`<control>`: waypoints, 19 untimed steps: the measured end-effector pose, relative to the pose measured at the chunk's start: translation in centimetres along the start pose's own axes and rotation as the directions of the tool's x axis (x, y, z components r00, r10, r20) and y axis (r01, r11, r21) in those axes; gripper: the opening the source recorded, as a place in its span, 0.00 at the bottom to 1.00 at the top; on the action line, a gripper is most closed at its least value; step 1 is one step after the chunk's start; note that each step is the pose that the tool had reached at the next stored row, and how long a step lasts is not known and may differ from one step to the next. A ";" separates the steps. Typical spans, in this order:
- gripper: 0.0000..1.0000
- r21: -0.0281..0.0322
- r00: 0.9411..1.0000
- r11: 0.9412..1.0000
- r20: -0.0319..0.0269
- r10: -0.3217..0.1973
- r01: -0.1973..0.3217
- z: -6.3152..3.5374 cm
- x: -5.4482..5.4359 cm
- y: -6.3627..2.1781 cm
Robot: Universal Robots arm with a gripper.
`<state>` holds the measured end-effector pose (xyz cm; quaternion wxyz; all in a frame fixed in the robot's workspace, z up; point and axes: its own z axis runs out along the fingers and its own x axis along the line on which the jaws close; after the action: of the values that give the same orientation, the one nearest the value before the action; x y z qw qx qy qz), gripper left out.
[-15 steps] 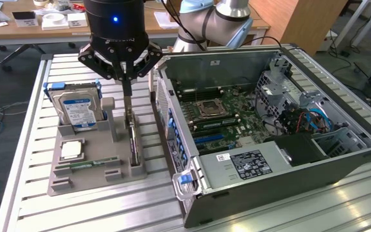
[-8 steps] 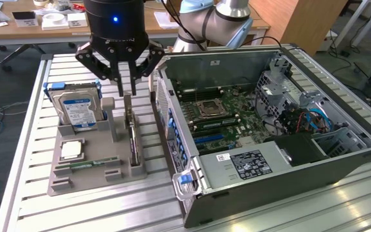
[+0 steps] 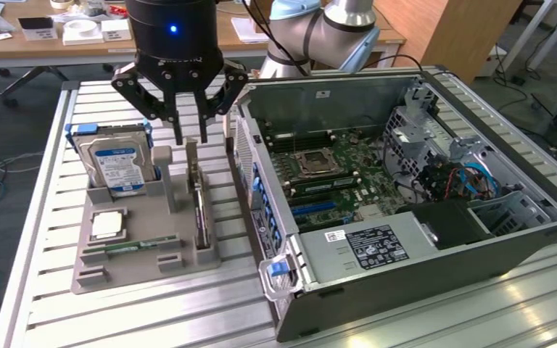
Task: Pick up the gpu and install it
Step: 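Pick up the gpu and move the gpu toward the slot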
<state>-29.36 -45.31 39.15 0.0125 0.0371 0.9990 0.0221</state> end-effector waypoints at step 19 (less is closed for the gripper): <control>0.36 0.000 1.000 1.000 0.000 0.000 0.000 0.61 0.0 -0.03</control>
<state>-29.36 -45.31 38.55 0.0124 0.0371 0.9990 0.0221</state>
